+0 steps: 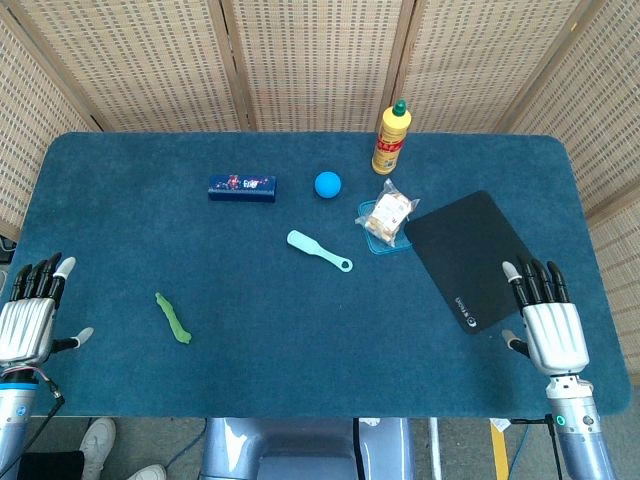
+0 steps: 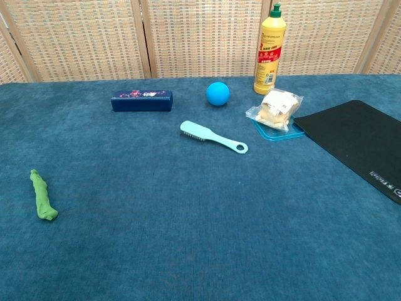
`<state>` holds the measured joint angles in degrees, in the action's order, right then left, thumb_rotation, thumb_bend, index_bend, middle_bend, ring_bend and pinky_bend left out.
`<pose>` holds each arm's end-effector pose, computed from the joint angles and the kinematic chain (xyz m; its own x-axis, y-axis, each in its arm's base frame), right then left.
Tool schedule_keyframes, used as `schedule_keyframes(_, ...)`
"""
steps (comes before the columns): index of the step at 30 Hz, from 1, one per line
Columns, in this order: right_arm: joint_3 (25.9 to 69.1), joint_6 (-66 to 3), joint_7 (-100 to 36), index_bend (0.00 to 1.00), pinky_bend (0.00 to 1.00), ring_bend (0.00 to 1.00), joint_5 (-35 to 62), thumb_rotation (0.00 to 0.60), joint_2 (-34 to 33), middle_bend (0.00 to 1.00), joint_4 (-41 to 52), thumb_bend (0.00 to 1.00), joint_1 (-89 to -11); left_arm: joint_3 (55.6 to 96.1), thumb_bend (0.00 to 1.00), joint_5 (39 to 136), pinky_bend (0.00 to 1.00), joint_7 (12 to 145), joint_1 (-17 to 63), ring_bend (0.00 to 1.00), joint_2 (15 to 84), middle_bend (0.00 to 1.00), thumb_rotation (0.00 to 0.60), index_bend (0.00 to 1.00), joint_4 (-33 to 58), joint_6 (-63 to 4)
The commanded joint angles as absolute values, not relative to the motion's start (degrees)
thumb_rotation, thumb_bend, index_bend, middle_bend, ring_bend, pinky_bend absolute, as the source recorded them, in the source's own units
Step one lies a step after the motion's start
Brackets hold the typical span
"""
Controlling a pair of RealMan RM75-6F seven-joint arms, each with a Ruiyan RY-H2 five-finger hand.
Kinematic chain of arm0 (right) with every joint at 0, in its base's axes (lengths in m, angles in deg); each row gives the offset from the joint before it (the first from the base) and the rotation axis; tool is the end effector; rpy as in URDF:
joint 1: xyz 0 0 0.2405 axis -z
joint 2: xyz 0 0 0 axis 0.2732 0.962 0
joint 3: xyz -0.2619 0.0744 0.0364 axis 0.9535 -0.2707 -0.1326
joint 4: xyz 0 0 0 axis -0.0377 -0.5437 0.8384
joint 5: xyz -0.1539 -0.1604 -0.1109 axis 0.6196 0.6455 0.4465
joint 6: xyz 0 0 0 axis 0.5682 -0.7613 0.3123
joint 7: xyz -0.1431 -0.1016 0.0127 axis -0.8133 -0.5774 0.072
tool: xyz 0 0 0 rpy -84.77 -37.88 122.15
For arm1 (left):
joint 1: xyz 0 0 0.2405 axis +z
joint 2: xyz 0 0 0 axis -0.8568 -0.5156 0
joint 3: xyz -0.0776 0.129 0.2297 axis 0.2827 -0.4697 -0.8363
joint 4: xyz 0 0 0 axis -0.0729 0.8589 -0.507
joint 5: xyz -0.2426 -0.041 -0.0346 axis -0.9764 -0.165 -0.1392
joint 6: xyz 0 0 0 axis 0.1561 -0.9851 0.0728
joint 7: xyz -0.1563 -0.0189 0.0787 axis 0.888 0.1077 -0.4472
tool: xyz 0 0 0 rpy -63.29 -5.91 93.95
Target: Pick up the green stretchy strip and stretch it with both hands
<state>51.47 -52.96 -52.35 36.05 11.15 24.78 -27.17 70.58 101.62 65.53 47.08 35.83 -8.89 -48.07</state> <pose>-0.2888 -0.2644 0.0984 0.5342 0.1099 0.8382 -0.8353 -0.0842 0.5434 -0.3288 0.2557 0.1007 0.4781 0.0298 0.8778 0.8763 0.0519 -0.4790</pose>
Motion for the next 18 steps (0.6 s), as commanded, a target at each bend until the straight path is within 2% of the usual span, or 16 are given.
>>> schedule_keyframes(1, 51.39, -53.23, -52.18, 0.0, 0.0, 0.0, 36.2, 0.6, 11.24, 0.0, 25.03, 0.0, -27.01, 70.57, 0.0, 101.83, 0.0, 65.36, 47.16, 0.0, 35.96, 0.0, 0.6, 0.0, -8.78, -47.93)
schedule_keyframes(6, 51.65, -53.52, -51.59, 0.0, 0.0, 0.0, 36.99, 0.6, 11.46, 0.0, 25.62, 0.0, -26.81, 70.03, 0.0, 103.14, 0.0, 64.72, 45.38, 0.0, 35.79, 0.0, 0.6, 0.0, -7.68, -44.17)
schedule_keyframes(11, 51.65, -53.37, -51.63, 0.0, 0.0, 0.0, 37.0, 0.6, 11.44, 0.0, 25.79, 0.0, -26.76, 70.36, 0.0, 105.51, 0.0, 64.7, 40.99, 0.0, 37.56, 0.0, 0.6, 0.02, -1.18, -38.13)
schedule_keyframes(13, 51.62, -53.12, -51.77, 0.0, 0.0, 0.0, 36.79, 0.6, 11.34, 0.0, 25.85, 0.0, -26.81, 70.56, 0.0, 107.66, 0.0, 66.11, 38.76, 0.0, 39.35, 0.0, 0.6, 0.11, 3.84, -36.1)
schedule_keyframes(15, 51.56, -52.92, -51.99, 0.0, 0.0, 0.0, 36.61, 0.6, 11.2, 0.0, 25.87, 0.0, -26.87, 70.17, 0.01, 111.0, 0.0, 68.86, 36.58, 0.0, 41.66, 0.0, 0.6, 0.27, 9.73, -34.79)
schedule_keyframes(18, 51.52, -52.8, -52.54, 0.0, 0.0, 0.0, 36.52, 0.6, 10.93, 0.0, 25.83, 0.0, -26.92, 68.69, 0.08, 115.07, 0.0, 74.35, 33.79, 0.0, 44.92, 0.0, 0.6, 0.37, 17.96, -32.29)
